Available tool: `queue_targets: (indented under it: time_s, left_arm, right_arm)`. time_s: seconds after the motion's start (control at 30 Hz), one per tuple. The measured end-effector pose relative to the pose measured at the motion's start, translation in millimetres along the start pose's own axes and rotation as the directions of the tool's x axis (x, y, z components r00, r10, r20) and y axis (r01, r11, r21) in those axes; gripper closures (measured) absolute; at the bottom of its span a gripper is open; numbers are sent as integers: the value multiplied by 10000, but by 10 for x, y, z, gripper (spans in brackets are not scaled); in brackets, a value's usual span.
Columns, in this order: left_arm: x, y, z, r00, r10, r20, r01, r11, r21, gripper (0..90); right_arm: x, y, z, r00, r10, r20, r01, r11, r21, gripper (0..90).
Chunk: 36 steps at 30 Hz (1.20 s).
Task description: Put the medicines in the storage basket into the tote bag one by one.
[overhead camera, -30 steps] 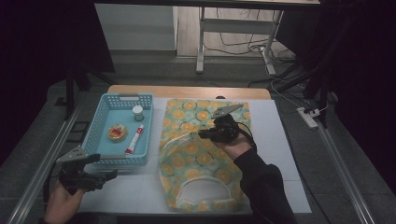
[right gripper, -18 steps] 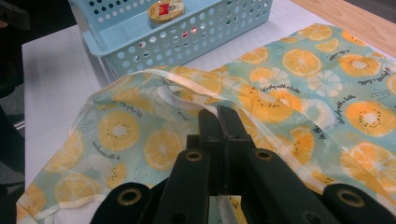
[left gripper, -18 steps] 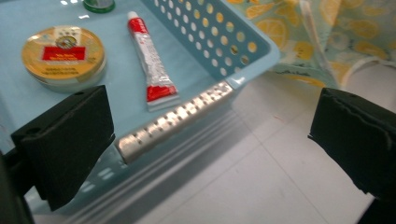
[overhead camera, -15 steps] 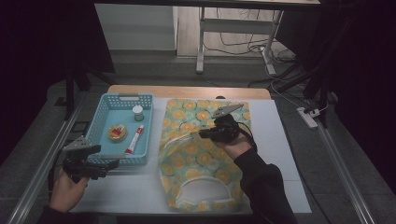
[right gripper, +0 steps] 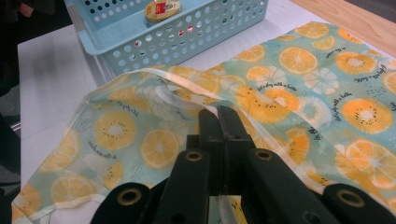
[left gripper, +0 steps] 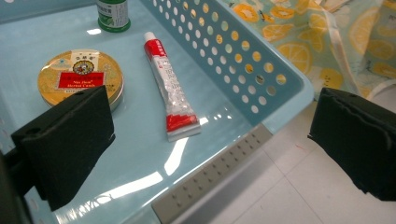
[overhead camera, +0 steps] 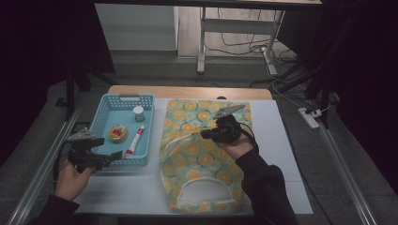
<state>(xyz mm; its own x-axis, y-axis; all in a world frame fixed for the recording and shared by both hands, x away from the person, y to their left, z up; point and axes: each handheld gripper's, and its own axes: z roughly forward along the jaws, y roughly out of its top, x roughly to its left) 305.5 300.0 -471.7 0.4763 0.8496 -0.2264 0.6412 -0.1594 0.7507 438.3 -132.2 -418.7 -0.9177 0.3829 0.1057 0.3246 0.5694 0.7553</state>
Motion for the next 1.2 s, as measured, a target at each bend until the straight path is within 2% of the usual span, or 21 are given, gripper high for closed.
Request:
queue_targets:
  time_s: [0.27, 0.57, 0.7, 0.8, 1.0, 1.2]
  left_arm:
    - [69, 109, 72, 9998, 113, -178, -109, 9996, 267, 0]
    - [166, 161, 144, 9994, -122, -320, 136, 9989, 445, 0]
    - [202, 195, 179, 9983, -48, -578, 84, 9980, 621, 0]
    - [244, 226, 201, 9986, -257, -466, 285, 9978, 604, 2]
    - [303, 317, 233, 9996, -199, -220, 217, 9964, 820, 0]
    - [370, 408, 302, 9986, -169, -503, 219, 9947, 1005, 0]
  right_arm:
    - [10, 5, -11, 10000, -54, 31, 54, 10000, -54, 899]
    - [-1, -3, -11, 10000, 4, 48, -4, 10000, -35, 899]
    - [-5, -4, 3, 10000, 9, 45, -9, 10000, -16, 899]
    - [-4, -4, 11, 10000, 15, 46, -15, 10000, 0, 899]
    - [-6, -4, 8, 10000, 14, 35, -14, 10000, -14, 898]
    - [-6, -4, 12, 10000, 33, 14, -33, 10000, 2, 898]
